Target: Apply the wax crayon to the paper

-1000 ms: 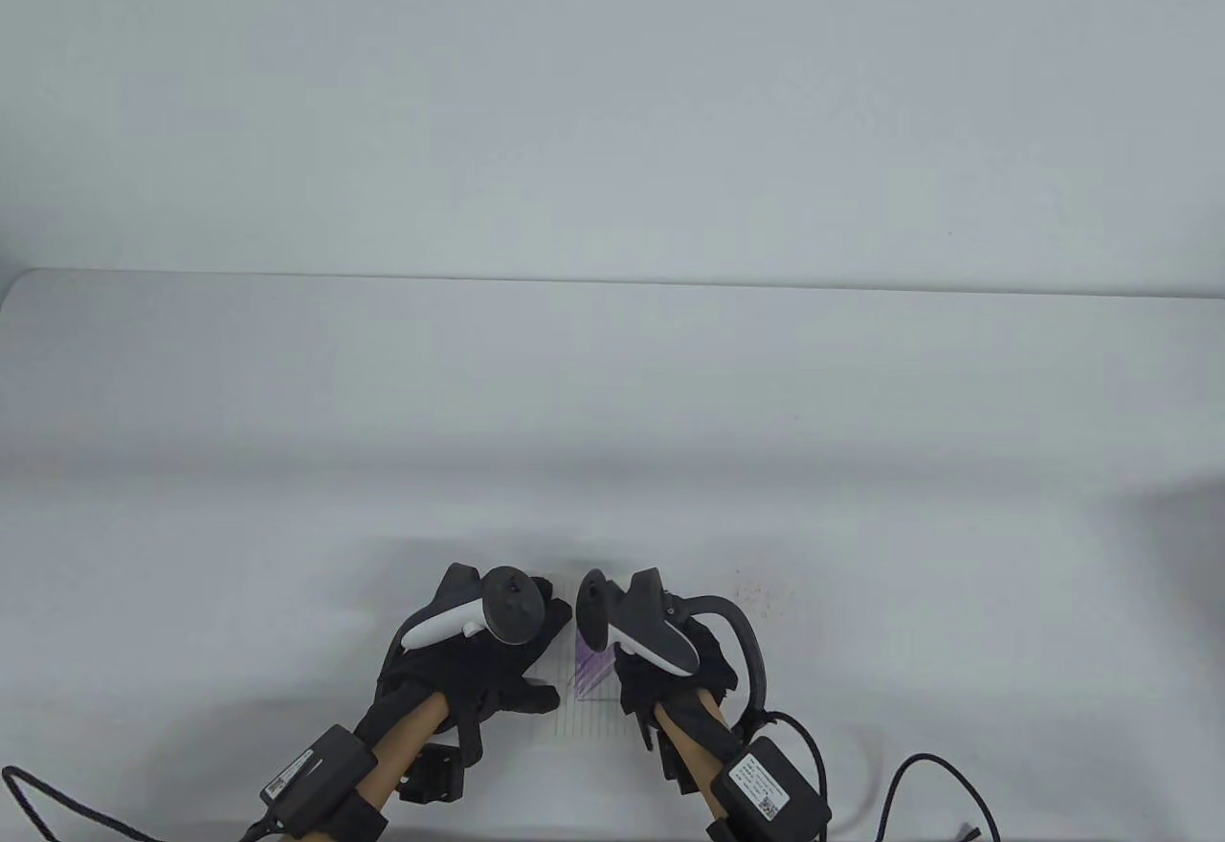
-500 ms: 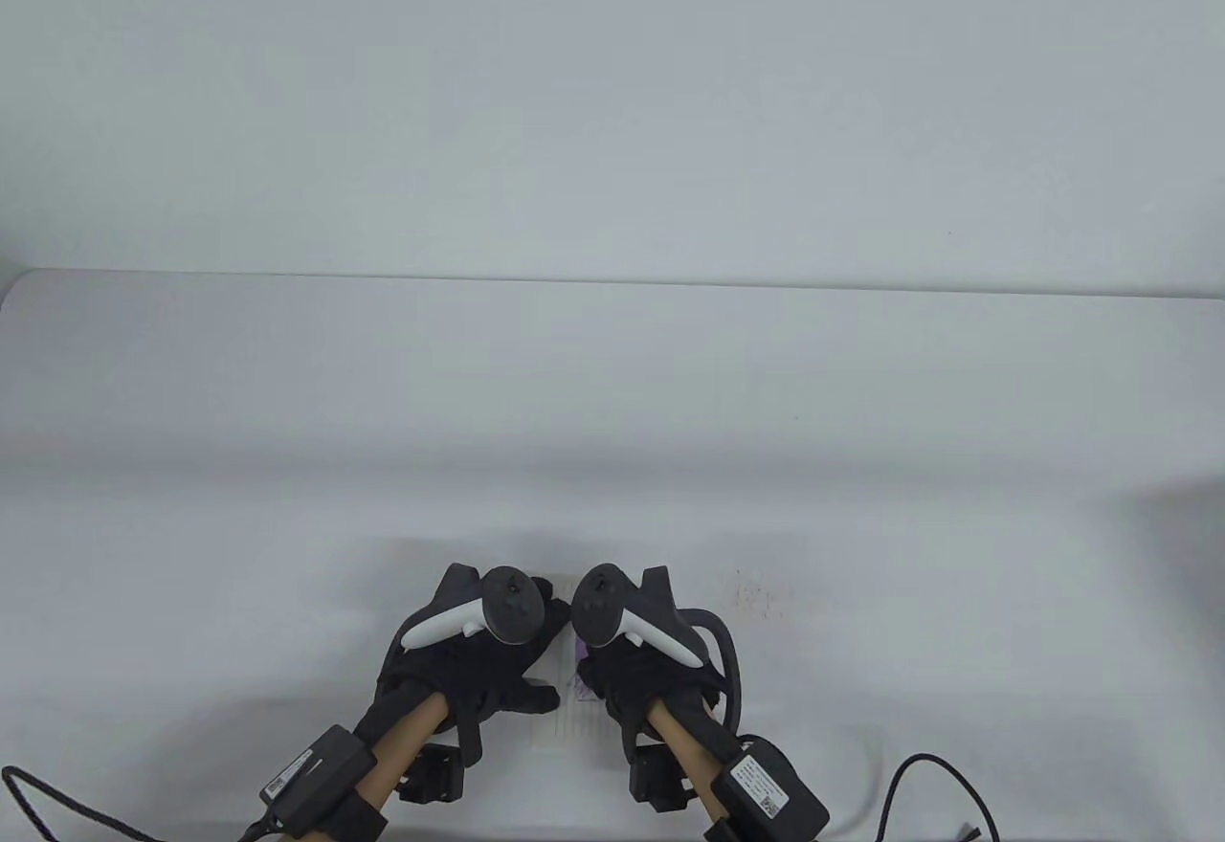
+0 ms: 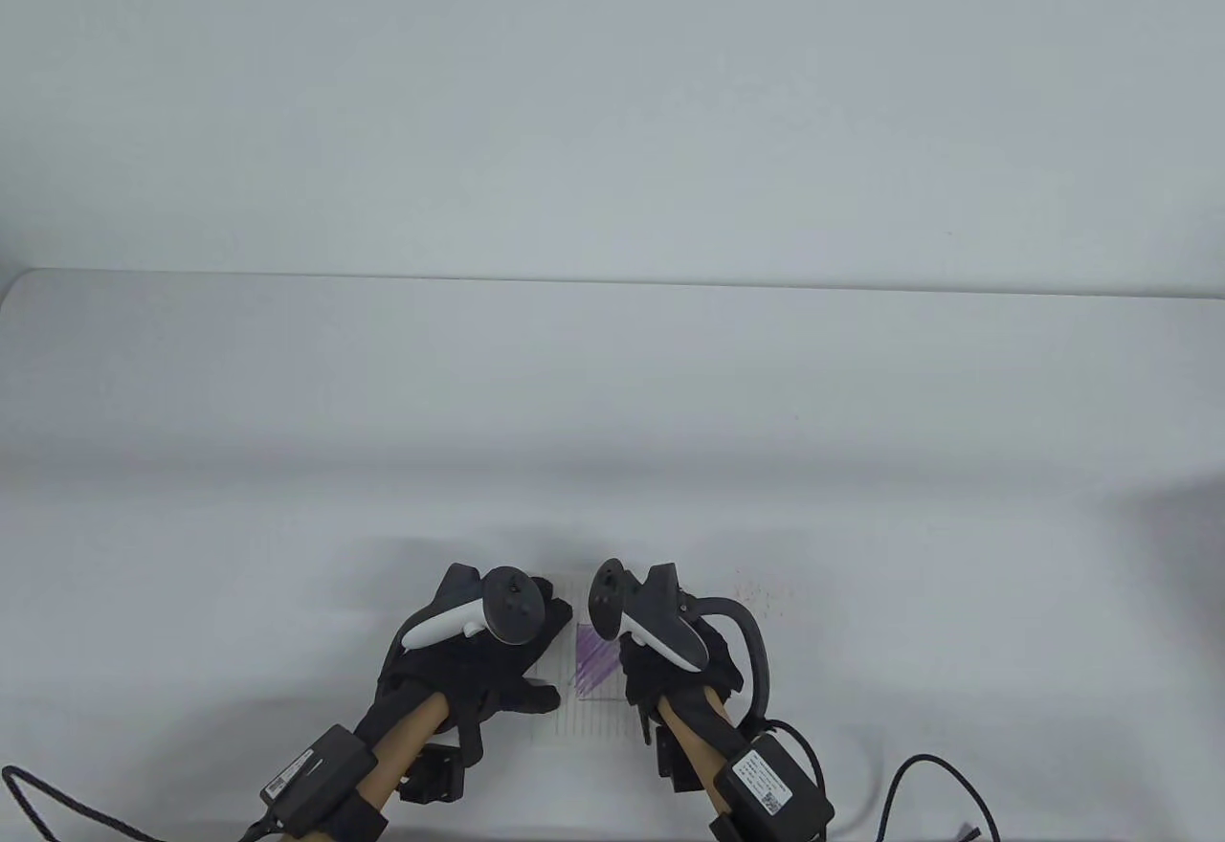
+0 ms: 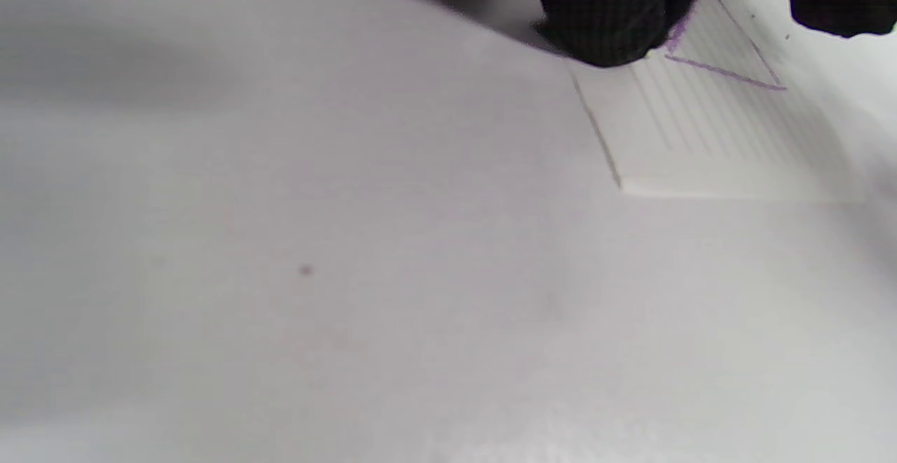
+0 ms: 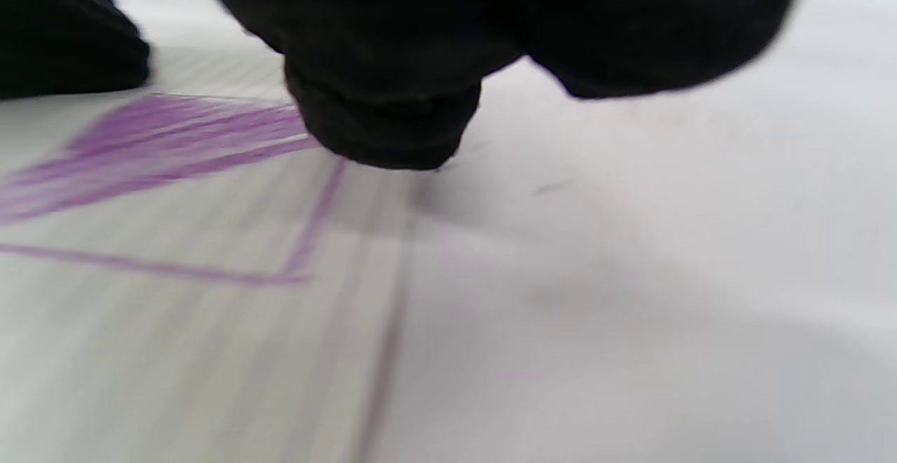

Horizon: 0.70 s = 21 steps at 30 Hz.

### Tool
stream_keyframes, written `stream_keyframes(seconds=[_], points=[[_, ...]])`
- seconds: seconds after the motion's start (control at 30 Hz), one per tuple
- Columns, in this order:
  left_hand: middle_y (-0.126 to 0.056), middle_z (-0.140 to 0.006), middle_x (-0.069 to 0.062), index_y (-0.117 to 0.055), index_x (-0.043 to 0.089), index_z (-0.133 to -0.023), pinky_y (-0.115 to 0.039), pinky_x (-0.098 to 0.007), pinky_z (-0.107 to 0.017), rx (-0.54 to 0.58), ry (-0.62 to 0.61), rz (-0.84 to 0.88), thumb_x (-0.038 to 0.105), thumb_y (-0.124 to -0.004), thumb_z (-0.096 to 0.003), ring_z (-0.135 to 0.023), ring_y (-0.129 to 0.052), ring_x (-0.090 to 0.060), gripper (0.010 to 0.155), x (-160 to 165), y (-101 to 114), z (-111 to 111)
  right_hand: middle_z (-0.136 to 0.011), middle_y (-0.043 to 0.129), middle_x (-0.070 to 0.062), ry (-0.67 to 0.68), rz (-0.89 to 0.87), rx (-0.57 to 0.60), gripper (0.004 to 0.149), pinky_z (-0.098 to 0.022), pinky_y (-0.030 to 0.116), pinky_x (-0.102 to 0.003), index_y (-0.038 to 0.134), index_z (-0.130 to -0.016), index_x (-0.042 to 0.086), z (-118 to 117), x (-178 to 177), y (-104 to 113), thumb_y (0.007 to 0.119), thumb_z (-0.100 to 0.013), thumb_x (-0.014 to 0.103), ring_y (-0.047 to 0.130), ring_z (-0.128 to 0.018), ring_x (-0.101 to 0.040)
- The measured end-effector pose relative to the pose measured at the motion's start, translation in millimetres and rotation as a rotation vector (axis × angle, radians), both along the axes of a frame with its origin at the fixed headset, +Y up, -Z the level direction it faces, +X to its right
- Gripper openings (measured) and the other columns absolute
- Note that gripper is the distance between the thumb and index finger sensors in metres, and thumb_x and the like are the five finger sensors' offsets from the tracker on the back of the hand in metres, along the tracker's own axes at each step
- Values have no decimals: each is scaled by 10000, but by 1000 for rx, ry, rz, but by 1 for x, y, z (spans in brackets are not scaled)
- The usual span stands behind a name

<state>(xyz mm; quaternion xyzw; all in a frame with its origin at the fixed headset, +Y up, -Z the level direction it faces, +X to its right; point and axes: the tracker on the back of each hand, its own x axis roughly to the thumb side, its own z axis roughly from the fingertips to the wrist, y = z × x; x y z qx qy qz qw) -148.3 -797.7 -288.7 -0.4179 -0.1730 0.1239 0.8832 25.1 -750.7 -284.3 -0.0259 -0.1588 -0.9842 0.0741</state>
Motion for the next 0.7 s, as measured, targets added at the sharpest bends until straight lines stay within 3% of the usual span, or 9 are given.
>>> stream_keyframes(seconds=[0.1, 0.13, 0.17, 0.2, 0.27, 0.37, 0.4, 0.5, 0.7], points=[[260, -1084, 153, 85, 430, -1051, 196, -554, -692, 0, -1, -2, 520, -653, -551, -1009, 307, -176, 896, 0, 0, 0, -387, 990, 6, 101, -210, -240, 423, -151, 870, -271, 789, -833, 59, 10, -13, -1, 692, -536, 344, 896, -98, 22], [259, -1084, 156, 85, 432, -1050, 197, -552, -693, -1, -1, -1, 520, -653, -551, -1009, 307, -177, 896, 0, 0, 0, -384, 993, -18, 83, -245, -327, 421, -149, 865, -290, 796, -829, 44, 14, -17, -3, 707, -535, 332, 899, -96, 3], [260, -1083, 158, 85, 432, -1051, 198, -551, -693, -1, -1, 0, 520, -653, -551, -1010, 307, -174, 896, 0, 0, 0, -386, 992, -8, 76, -194, -338, 417, -154, 867, -285, 786, -834, 64, 14, -18, -3, 704, -533, 341, 900, -97, 7], [257, -1084, 157, 84, 432, -1051, 197, -552, -693, 0, -1, -1, 520, -654, -550, -1010, 306, -176, 896, 0, 0, 0, -381, 994, 4, 103, -158, -274, 415, -150, 869, -275, 803, -825, 70, 10, -14, -1, 714, -531, 348, 899, -94, 17], [258, -1085, 153, 84, 432, -1051, 196, -553, -694, 2, -1, -2, 521, -653, -550, -1012, 306, -171, 896, 0, 0, 0, -377, 995, -3, -18, -44, -144, 414, -148, 867, -281, 808, -820, 63, 4, -3, 2, 720, -529, 344, 899, -91, 11], [258, -1084, 154, 84, 433, -1050, 197, -552, -693, 0, -1, -1, 520, -653, -550, -1009, 308, -174, 895, 0, 0, 0, -383, 994, 0, -23, -10, -55, 420, -149, 869, -276, 800, -828, 59, 3, 2, 2, 719, -528, 342, 900, -94, 17], [260, -1083, 155, 86, 432, -1050, 198, -552, -692, -1, -1, -1, 520, -653, -551, -1009, 308, -175, 896, 0, 0, 0, -383, 994, 9, 19, -45, -73, 423, -149, 872, -269, 798, -829, 63, 6, -2, 2, 713, -528, 348, 899, -93, 25], [260, -1082, 159, 87, 432, -1050, 199, -552, -692, -2, -1, 0, 520, -653, -551, -1009, 309, -171, 897, 0, 0, 0, -383, 996, -5, 131, -287, -374, 422, -150, 869, -280, 799, -830, 51, 17, -20, -5, 718, -531, 339, 902, -96, 12], [260, -1083, 156, 85, 432, -1050, 198, -552, -692, 0, -1, -1, 519, -654, -550, -1009, 307, -174, 896, 0, 0, 0, -377, 997, -11, -33, -12, -121, 412, -148, 867, -285, 806, -817, 57, 4, 0, 3, 721, -530, 339, 902, -91, 6]])
